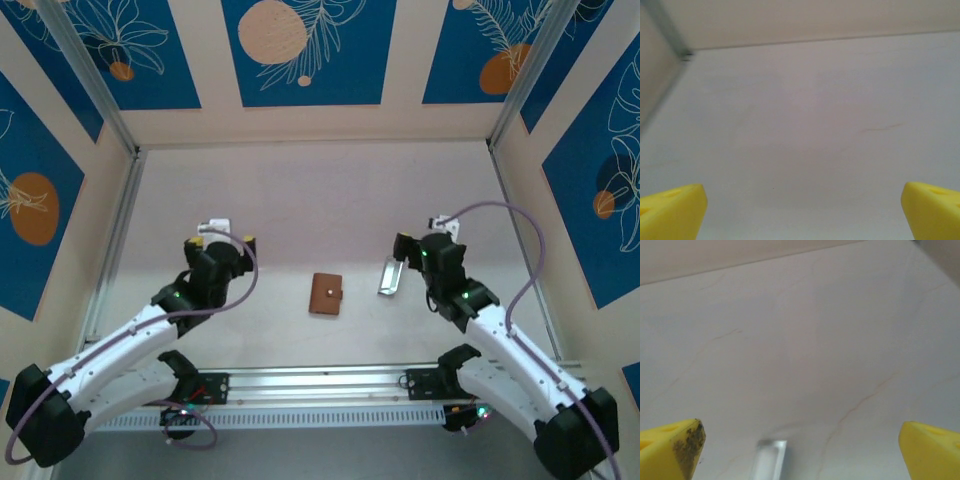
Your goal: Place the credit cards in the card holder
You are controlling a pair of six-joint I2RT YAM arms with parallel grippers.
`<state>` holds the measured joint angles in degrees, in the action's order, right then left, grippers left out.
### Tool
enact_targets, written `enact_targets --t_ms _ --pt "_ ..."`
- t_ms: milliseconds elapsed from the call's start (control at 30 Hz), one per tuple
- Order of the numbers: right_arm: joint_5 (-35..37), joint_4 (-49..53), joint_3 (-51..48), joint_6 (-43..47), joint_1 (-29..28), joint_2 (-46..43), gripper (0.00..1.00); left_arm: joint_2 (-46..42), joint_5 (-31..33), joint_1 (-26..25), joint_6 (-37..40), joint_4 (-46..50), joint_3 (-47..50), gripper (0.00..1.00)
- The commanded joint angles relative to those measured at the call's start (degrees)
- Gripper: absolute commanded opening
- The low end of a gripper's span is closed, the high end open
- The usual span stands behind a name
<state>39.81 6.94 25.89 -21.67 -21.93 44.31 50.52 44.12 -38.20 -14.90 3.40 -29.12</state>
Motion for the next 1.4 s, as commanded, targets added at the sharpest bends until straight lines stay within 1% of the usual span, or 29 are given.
enact_targets --t_ms 0,67,133,167,233,267,300,333,367,400,433,467,533,567,600,633,667,733,767,800,833,867,900,1000,1033,1100,1200,1267,1367 --pt "-5.5 -23.8 -8.9 9.5 7.7 -0.9 0.99 -0.4 11.0 5.4 15.2 -21.9 8.4 0.99" --pt "-8.9 -26.1 -10.7 8.1 12.9 0.9 0.99 1.9 6.2 11.6 15.5 -30.1 12.0 0.99" --pt "-12.2 -29.1 -11.4 6.7 16.7 3.4 0.99 7.3 2.7 17.6 15.4 -38.6 14.4 0.99" --pt "-12.9 -31.6 -11.8 7.3 17.5 5.0 0.99 10.6 1.4 19.4 15.6 -43.7 15.4 0.99" --pt "-13.8 -37.7 -12.4 7.8 19.0 10.2 0.99 20.3 -4.3 23.5 15.4 -55.6 16.3 0.99" --pt "-14.8 -38.7 -11.8 7.4 19.8 13.0 0.99 25.2 -5.3 24.4 15.8 -60.0 15.5 0.99" --pt "-16.7 -39.7 -11.0 7.3 20.5 16.4 0.99 30.6 -4.8 24.6 18.0 -64.1 13.8 0.99" --pt "-18.0 -41.5 -10.4 8.0 20.7 20.1 0.99 34.8 -7.0 25.2 18.6 -65.8 12.4 1.0" --pt "-18.4 -43.9 -10.0 8.4 20.7 23.1 0.99 36.8 -8.0 25.3 19.9 -64.6 10.3 0.99" --pt "-19.4 -42.0 -8.5 9.0 20.5 23.9 0.99 35.5 -11.2 25.2 19.1 -55.9 7.9 1.0" --pt "-21.2 -43.6 -8.2 9.7 20.7 24.9 0.99 35.2 -15.7 26.2 18.8 -53.8 7.0 1.0" --pt "-22.2 -46.8 -8.6 9.8 20.9 26.7 0.99 36.2 -18.0 27.5 18.6 -56.3 7.3 1.0" --pt "-23.4 -46.6 -6.2 9.3 21.6 29.8 0.99 35.2 -25.1 30.4 16.3 -53.9 7.6 1.0" --pt "-24.6 -46.5 -5.2 10.3 21.8 31.0 0.99 35.9 -28.2 31.5 16.1 -55.8 8.6 1.0" --pt "-26.0 -46.3 -4.2 11.6 21.7 32.0 0.99 39.1 -28.8 32.3 15.8 -61.4 9.3 1.0" --pt "-27.3 -48.5 -4.3 12.8 21.7 33.6 0.99 40.3 -29.5 32.7 15.8 -61.3 9.2 1.0" --pt "-27.4 -53.2 -5.3 13.1 21.7 36.4 0.99 37.6 -30.2 33.0 14.6 -55.1 8.3 1.0" --pt "-25.1 -62.0 -7.2 12.6 21.5 42.1 0.99 39.7 -30.2 33.1 15.6 -61.9 9.5 1.0" --pt "-24.5 -61.5 -6.4 13.2 21.0 42.8 0.99 38.5 -30.4 33.1 15.0 -58.9 9.2 1.0" --pt "-24.2 -56.0 -4.0 13.7 20.2 42.3 0.99 38.3 -30.1 33.1 15.0 -57.9 8.7 1.0" --pt "-24.4 -55.2 -3.0 14.3 20.0 43.1 0.99 39.1 -29.9 33.0 15.6 -60.1 9.0 1.0" --pt "-24.2 -56.5 -3.7 13.9 20.1 43.1 0.99 38.8 -29.7 32.8 15.6 -59.1 8.9 1.0" --pt "-23.9 -55.1 -3.3 13.5 20.3 42.9 0.99 38.6 -29.6 32.7 15.5 -59.1 9.0 1.0" --pt "-23.8 -55.5 -3.2 13.7 20.2 43.0 0.99 38.8 -30.7 32.7 16.1 -59.0 8.6 1.0" --pt "-23.8 -55.5 -3.2 13.7 20.2 43.1 0.99 38.9 -32.5 32.7 16.9 -59.1 8.7 1.0" --pt "-23.7 -55.5 -3.2 13.7 20.2 43.1 0.99 38.8 -39.9 32.7 19.3 -56.9 7.8 1.0" --pt "-23.3 -55.5 -3.2 13.9 19.9 43.1 0.99 39.1 -41.1 33.5 18.6 -55.1 6.8 1.0" --pt "-23.2 -55.7 -3.3 14.0 19.7 43.1 0.99 39.3 -43.0 34.5 17.9 -54.3 6.2 1.0" --pt "-22.8 -56.1 -3.5 14.3 19.5 43.0 0.99 38.7 -43.0 34.5 18.0 -55.3 7.1 1.0"
